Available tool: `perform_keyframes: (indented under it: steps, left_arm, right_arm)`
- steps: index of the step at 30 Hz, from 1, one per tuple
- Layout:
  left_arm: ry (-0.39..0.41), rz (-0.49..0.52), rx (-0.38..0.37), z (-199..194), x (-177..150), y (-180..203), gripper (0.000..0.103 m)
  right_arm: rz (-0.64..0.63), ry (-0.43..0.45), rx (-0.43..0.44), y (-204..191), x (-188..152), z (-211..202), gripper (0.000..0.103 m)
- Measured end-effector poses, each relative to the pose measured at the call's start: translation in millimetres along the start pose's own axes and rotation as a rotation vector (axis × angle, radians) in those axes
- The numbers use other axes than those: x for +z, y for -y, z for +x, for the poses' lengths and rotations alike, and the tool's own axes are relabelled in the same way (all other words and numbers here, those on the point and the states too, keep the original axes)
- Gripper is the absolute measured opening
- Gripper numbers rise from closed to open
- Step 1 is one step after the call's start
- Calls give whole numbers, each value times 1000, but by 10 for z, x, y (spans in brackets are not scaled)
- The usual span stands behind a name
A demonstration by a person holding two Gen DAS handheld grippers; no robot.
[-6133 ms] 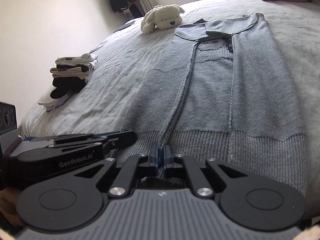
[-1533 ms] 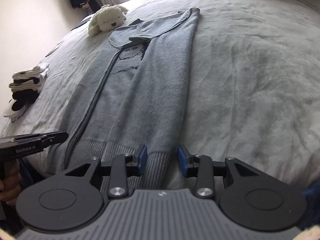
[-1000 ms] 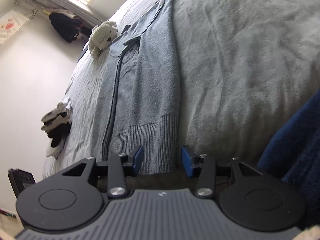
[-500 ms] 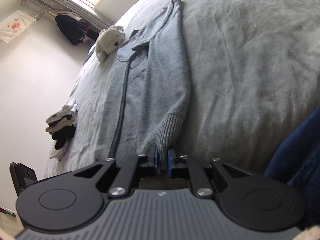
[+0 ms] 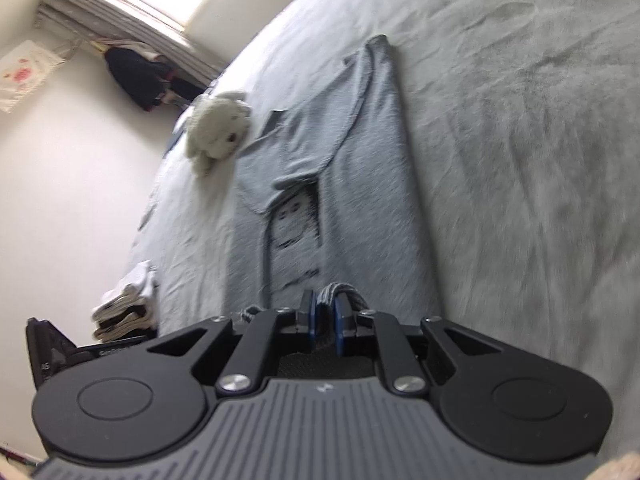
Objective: Fold clothes
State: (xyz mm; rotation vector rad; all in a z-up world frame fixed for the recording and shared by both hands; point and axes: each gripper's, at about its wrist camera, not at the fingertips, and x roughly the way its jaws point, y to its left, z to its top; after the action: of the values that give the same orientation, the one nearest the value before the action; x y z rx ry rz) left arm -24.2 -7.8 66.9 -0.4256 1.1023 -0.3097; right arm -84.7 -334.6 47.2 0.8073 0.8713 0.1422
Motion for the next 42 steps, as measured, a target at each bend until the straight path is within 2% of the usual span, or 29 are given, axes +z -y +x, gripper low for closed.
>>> perform_keyframes:
  steps: [3,5,6,8,11,13,18,20,23,31,35,42]
  left_arm:
    - [18,-21,-52,134,65,-119,6]
    - [61,-55,-120,98,68,-278,7]
    - [75,-63,-126,48,74,-346,8]
    - [100,-77,-134,-57,87,-478,9]
    - [141,-31,-105,-278,23,-515,19]
    - [141,32,-109,-360,-93,-467,25]
    - [147,167,-103,-353,-345,-325,25]
    - [129,233,-116,-338,-434,-270,25]
    - [131,310,-115,-333,-566,-240,28]
    - [177,392,-88,-323,-644,-130,28]
    - [123,441,-52,-194,-628,-61,28]
    - [38,422,6,-127,-543,-23,29]
  right_arm:
    - [27,-15,4,148,71,136,13]
    - [33,-13,20,228,74,153,17]
    - [28,-5,19,242,76,121,19]
    - [-12,21,17,229,89,31,40]
    - [-124,73,23,138,122,-136,46]
    - [-190,71,28,75,125,-143,47]
    - [-413,17,-4,-132,-20,-41,47]
    - [-467,-6,19,-174,-74,-12,47]
    - [-495,-14,6,-171,-89,21,47]
    - [-532,-48,36,-204,-117,34,47]
    - [-535,-37,37,-212,-114,2,47]
    - [-554,-39,61,-254,-153,-32,47]
